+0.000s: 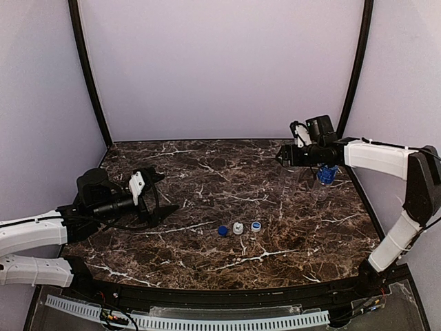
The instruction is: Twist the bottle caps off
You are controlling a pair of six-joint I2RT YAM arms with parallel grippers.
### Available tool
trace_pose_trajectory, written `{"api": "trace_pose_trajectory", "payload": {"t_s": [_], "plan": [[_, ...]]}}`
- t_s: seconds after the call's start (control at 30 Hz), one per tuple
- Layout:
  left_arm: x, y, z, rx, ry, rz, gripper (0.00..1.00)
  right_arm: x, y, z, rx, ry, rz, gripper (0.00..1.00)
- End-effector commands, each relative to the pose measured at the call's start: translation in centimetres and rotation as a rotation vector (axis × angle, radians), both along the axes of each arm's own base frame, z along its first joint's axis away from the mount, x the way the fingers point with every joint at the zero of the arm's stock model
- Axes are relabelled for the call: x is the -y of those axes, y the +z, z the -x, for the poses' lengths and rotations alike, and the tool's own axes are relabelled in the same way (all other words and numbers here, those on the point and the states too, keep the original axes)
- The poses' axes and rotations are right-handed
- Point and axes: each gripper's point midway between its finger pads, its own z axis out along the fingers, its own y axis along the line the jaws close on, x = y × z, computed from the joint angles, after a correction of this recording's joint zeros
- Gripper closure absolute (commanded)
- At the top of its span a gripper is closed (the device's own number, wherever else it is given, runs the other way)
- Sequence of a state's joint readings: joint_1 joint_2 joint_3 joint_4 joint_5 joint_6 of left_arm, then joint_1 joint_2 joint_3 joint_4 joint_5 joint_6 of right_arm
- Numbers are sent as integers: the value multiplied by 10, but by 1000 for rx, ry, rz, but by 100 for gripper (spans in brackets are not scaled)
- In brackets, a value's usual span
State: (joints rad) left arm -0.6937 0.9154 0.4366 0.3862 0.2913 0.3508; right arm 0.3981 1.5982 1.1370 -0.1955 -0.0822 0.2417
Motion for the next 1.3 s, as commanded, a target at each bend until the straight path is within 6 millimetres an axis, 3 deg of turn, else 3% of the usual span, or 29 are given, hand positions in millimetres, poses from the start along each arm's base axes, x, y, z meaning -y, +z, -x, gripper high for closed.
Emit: {"api": "trace_pose_trajectory", "payload": {"t_s": [0.0, 0.33, 0.43, 0.67, 0.9, 1.1, 1.27], "plan": [[-1, -8, 3, -30, -8, -9, 1, 8, -33, 12, -92, -16, 47, 25], [0, -9, 4, -32, -17, -7, 1, -3, -27, 18, -75, 41, 47, 46], [0, -9, 4, -33, -18, -8, 1, -9, -28, 21, -79, 66, 42, 40], [1, -9, 5, -36, -24, -5, 1, -16, -46, 27, -122, 85, 32, 14], [1, -10, 6, -39, -28, -8, 1, -17, -55, 31, -131, 83, 37, 10], [1, -11, 6, -40, -29, -9, 1, -20, -42, 30, -105, 94, 42, 7], [1, -12, 7, -42, -30, -11, 1, -19, -16, 29, -58, 97, 52, 1]]}}
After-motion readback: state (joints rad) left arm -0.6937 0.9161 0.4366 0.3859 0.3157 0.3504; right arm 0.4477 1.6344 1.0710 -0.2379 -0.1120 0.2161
